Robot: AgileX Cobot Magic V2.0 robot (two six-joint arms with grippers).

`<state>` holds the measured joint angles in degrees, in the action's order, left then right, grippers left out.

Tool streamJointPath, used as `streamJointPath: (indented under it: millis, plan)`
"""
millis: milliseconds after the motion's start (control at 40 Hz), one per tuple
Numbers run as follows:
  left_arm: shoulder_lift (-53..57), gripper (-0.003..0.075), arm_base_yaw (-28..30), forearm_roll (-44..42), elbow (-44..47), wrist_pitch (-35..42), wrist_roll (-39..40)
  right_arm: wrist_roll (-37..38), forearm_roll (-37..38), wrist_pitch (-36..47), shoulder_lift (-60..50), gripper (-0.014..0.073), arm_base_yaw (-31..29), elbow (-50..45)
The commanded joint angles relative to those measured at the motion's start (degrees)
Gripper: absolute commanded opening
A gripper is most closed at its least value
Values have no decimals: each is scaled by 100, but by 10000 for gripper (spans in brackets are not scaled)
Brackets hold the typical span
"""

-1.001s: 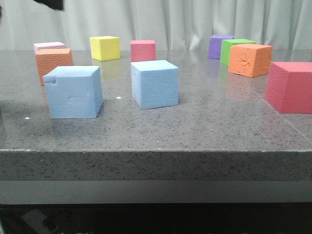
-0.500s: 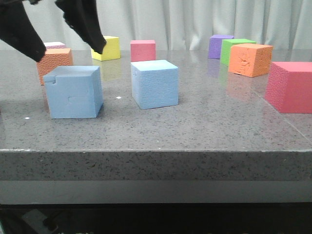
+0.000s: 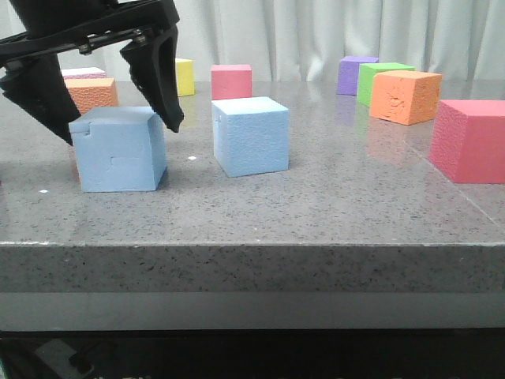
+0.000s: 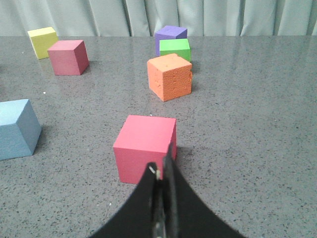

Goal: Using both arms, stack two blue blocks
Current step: 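Lower the open left gripper onto the notched light-blue cube, then grasp and lift the notched light-blue cube with the left gripper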

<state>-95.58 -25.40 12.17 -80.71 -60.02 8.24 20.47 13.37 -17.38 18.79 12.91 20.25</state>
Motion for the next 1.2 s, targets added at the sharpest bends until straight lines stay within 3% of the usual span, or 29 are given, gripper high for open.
streamJointPath:
  millis: [0, 250, 375, 601, 951, 1176]
  plan:
    - [232, 645, -41, 111, -191, 119, 113, -53, 126, 472, 41, -67, -25, 141]
    - [232, 381, -41, 111, -191, 119, 113, -53, 126, 472, 41, -67, -25, 141]
    - [232, 304, -41, 111, -191, 119, 113, -53, 126, 472, 41, -67, -25, 141]
    - [232, 296, -41, 111, -388, -28, 101, -53, 126, 472, 41, -67, -25, 141]
    - [232, 296, -41, 111, -2074, -909, 46, -53, 121, 478, 41, -67, -25, 141]
    - [141, 296, -68, 343, -2592, -1148, 46, -53, 121, 478, 41, -67, -25, 141]
